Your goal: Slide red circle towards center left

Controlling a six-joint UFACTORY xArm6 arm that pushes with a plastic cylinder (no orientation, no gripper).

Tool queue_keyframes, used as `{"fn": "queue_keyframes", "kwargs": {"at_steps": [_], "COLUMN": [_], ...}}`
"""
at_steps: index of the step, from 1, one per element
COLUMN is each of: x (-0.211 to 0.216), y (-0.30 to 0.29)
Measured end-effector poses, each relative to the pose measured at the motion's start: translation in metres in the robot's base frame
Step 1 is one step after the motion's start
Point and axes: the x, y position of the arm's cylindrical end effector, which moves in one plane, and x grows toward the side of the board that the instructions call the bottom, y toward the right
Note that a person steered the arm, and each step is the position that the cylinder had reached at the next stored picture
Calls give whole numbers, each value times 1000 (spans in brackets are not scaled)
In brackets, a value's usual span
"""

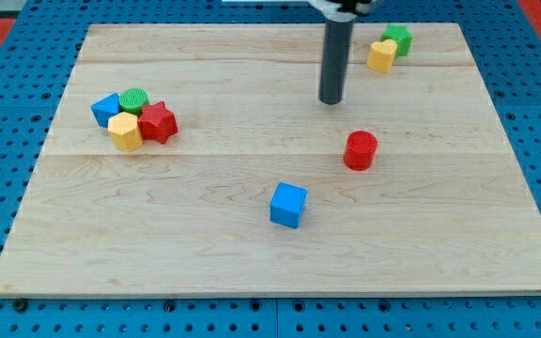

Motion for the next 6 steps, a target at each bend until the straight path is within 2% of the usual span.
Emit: {"fn": "queue_keyframes", "kwargs": {"at_steps": [2,3,4,6], "x": [-22,44,73,89], "y": [32,59,55,72]}}
